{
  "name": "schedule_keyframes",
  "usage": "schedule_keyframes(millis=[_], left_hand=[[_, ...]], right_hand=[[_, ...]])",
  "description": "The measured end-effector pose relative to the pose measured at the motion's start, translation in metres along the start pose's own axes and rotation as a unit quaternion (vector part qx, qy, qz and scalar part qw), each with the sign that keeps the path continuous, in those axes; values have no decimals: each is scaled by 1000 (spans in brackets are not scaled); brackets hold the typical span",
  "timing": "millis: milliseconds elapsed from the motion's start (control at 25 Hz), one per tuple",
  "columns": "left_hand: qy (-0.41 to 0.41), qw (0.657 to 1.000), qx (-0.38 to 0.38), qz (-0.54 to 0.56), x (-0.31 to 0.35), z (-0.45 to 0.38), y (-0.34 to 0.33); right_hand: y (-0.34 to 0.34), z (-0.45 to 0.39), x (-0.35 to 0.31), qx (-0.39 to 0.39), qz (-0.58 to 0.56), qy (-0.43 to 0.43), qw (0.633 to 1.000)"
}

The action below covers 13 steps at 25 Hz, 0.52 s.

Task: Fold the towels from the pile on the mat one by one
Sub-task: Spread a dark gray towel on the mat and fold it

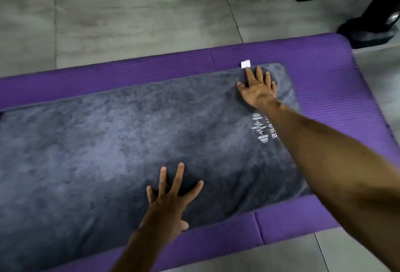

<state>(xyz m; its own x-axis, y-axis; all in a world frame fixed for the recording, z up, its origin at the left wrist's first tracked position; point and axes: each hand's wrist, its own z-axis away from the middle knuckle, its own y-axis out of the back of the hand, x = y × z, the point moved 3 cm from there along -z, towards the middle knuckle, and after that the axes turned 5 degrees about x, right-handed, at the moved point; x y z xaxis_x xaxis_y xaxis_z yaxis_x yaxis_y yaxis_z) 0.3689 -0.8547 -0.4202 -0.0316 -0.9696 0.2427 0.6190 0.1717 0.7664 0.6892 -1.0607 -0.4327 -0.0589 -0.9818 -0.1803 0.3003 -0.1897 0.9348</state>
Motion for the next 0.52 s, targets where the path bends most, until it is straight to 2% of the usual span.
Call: schedule_keyframes(millis=[120,200,280,400,440,520], left_hand=[[-2,1000,-2,17,2,-2,1],[-7,1000,-9,5,-1,1,0],[-15,999,-31,0,0,5,3],[-18,999,-36,-6,-1,8,4],[-17,999,-31,0,-1,9,4],[-15,1000,-3,28,-2,10,1]], right_hand=[[-14,62,-16,131,-52,109,984],[-48,139,-7,126,-55,173,975],[-77,200,35,109,-1,164,980],[-78,231,97,113,58,89,988],[-74,234,99,109,63,79,989],[-71,241,68,105,55,116,986]])
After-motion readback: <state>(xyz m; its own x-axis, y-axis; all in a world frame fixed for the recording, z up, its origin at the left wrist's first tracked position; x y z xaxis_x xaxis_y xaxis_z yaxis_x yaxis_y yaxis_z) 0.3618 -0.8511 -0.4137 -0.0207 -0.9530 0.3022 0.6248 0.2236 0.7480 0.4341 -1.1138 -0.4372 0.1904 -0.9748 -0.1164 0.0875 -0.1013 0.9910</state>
